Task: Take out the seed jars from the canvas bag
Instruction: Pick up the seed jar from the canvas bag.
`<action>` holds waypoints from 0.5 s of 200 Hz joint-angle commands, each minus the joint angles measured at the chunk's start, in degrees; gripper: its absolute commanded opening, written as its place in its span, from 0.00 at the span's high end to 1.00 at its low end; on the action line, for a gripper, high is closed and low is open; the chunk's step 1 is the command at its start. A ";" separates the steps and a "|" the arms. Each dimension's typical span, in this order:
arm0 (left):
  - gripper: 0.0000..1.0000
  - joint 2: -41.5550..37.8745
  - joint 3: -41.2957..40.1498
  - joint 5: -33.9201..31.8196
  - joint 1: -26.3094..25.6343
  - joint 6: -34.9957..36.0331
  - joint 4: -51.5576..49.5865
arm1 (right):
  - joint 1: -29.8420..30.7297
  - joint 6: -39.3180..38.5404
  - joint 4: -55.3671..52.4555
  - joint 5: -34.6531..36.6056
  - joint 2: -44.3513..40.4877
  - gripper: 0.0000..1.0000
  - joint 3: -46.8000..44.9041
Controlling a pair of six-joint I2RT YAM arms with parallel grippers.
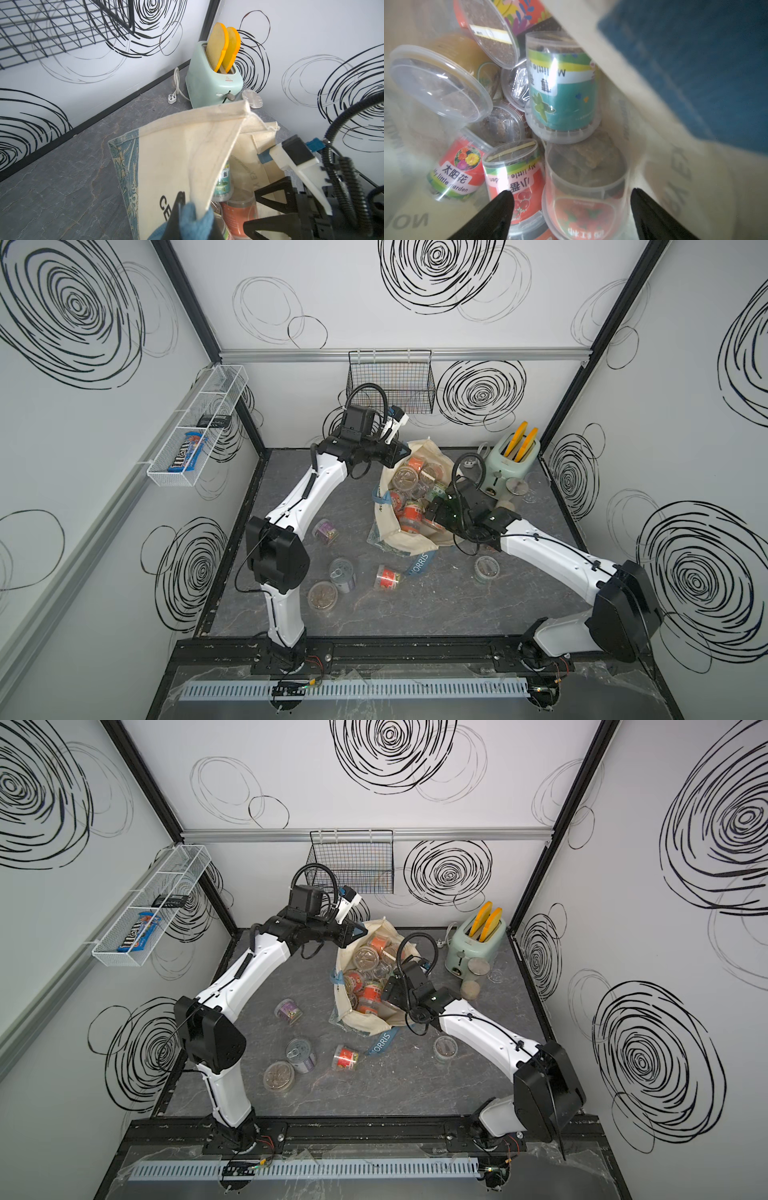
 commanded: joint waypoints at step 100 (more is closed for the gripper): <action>1.00 -5.08 0.38 4.49 -0.65 -1.92 10.31 | -2.35 0.38 -1.07 -4.78 7.63 0.24 1.70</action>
